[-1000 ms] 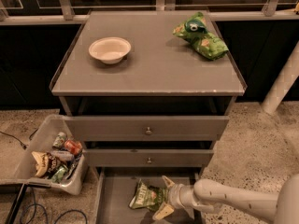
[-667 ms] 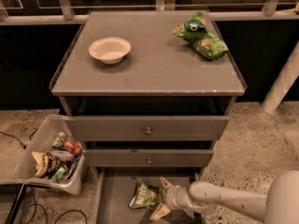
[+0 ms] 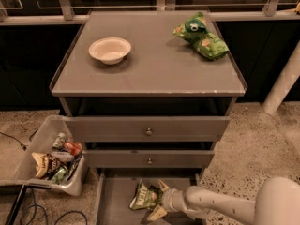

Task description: Pick green jalapeno chip bag from bottom drawer and place on counter

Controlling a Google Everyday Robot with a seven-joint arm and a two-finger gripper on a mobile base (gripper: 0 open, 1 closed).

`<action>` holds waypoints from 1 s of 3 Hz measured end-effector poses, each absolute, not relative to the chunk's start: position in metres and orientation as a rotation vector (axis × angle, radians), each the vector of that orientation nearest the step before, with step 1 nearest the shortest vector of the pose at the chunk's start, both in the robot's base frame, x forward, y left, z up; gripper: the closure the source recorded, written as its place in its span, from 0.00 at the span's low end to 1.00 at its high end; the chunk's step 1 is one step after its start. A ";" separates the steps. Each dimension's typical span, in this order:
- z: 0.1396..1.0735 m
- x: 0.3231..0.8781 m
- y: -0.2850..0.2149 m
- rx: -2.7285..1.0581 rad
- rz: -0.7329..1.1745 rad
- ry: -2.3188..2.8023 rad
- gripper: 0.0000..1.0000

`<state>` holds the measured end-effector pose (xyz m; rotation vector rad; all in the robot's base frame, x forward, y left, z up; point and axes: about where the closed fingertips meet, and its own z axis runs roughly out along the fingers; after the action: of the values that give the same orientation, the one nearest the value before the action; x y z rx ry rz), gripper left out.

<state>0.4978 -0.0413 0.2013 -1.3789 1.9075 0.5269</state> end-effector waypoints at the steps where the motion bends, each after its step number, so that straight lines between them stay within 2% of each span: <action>1: 0.174 0.510 -0.039 -1.350 0.517 1.904 0.00; 2: 0.145 0.518 -0.041 -1.330 0.521 1.928 0.00; 3: 0.123 0.523 -0.043 -1.313 0.546 1.968 0.13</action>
Offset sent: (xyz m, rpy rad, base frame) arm 0.0318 -0.0053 -0.0902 0.0072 0.0219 -0.0686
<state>0.5229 -0.0430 0.1230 -1.3125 1.9677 0.5463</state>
